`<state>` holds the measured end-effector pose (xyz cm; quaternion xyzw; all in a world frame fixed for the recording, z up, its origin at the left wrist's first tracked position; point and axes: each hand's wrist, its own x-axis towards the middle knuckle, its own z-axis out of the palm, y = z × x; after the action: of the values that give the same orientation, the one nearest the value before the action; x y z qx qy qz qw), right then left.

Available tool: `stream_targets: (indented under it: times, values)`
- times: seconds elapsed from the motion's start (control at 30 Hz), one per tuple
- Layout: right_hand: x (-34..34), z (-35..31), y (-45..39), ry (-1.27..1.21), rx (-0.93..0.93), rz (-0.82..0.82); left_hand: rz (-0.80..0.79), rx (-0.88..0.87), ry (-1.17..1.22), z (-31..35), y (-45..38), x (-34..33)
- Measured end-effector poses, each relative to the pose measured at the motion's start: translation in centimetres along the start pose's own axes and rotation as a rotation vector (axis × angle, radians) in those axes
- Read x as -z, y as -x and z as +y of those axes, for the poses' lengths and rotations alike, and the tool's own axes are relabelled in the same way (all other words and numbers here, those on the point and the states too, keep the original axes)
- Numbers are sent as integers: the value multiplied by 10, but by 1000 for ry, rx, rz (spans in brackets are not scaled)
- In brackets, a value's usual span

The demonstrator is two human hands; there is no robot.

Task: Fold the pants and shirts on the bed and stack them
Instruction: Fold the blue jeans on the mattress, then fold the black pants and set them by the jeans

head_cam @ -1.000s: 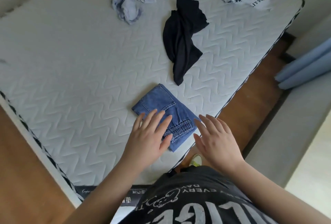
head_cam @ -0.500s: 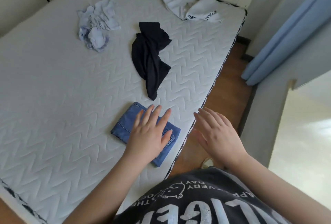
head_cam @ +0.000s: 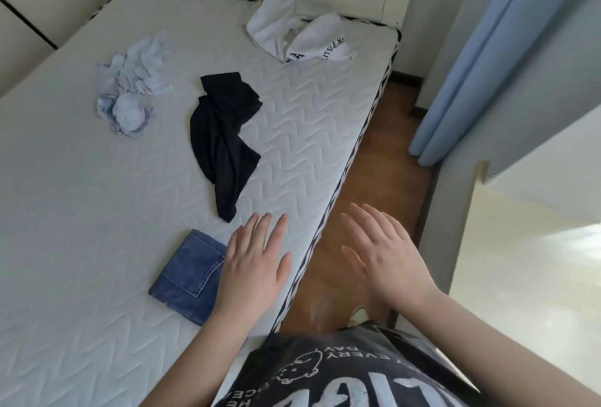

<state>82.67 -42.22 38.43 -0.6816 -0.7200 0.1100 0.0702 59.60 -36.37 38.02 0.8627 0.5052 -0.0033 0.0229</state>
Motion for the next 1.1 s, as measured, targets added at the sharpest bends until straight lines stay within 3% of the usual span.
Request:
stream_targets:
  times: [0.33, 0.6, 1.1]
  values:
    - [1, 11, -98, -8, 102, -121, -45, 162, -7, -40, -37, -13]
    - [-7, -7, -193, 134, 253, -189, -81, 345, 137, -99, -82, -33]
    - [-15, -23, -336, 182, 408, -254, -29, 491, 156, -155, -162, -47]
